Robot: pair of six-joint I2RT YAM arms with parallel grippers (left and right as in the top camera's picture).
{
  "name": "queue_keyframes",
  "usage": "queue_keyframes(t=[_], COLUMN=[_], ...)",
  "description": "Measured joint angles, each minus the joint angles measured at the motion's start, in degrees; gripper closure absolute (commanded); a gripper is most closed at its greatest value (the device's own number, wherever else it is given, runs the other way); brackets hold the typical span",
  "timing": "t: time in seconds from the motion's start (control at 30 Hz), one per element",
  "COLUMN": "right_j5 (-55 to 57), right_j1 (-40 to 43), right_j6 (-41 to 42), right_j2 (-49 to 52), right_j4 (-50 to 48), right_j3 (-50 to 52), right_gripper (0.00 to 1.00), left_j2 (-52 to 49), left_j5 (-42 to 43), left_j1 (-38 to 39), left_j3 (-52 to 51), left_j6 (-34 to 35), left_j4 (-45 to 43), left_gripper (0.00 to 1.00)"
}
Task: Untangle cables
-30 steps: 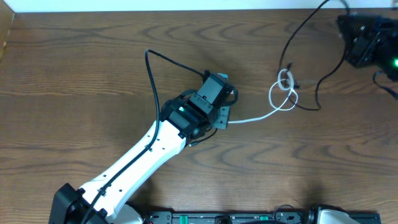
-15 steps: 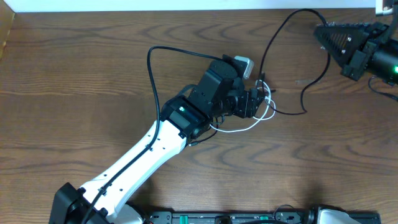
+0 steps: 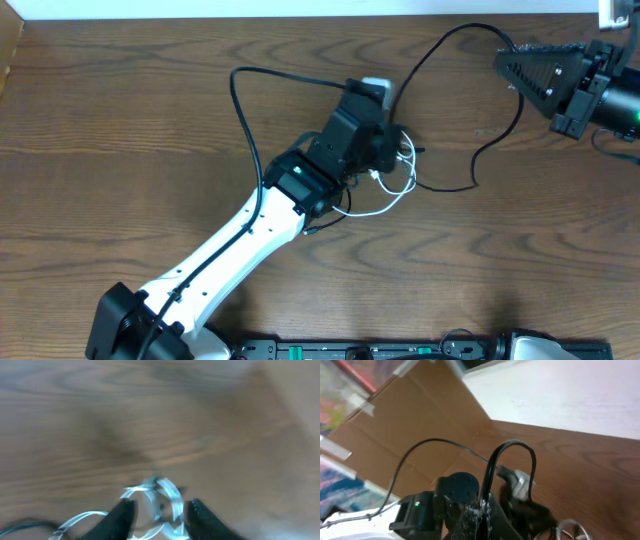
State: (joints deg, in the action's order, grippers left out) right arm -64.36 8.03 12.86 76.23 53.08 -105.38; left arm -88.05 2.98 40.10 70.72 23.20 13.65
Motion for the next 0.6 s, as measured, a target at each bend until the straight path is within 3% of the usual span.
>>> queue_keyframes(t=[0.1,0.27,0.43,0.53,0.6], right_j5=[6.2,29.6,47.5,49.1,42.1], right_j1=[0.0,0.0,0.0,0.0,0.0], right_j6=[-0.4,-1.7,-3.1,-4.0,-7.6], right_j2=[0.0,0.4,2.8,4.4,5.2], right_j4=[3.4,11.9,16.2,16.0,14.0], right_j3=[0.0,0.0,0.0,0.0,0.0], right_gripper=[0.99,0.99,0.99,0.99,0.99], left_j2=[0.0,0.0,0.8,2.6,3.9], left_j5=[-4.8,-8.6,-9.8,-9.1,-7.4], left_j1=[-2.3,-7.6,-9.2,-9.2,-9.2], left_j3=[0.0,0.0,0.0,0.0,0.0], left_j6=[-0.1,-0.3,-0.8,-1.0,-1.0], left_j4=[4.6,11.0,11.8,11.3,10.7], left_gripper=[0.87,0.89,0.88,0.88,0.88])
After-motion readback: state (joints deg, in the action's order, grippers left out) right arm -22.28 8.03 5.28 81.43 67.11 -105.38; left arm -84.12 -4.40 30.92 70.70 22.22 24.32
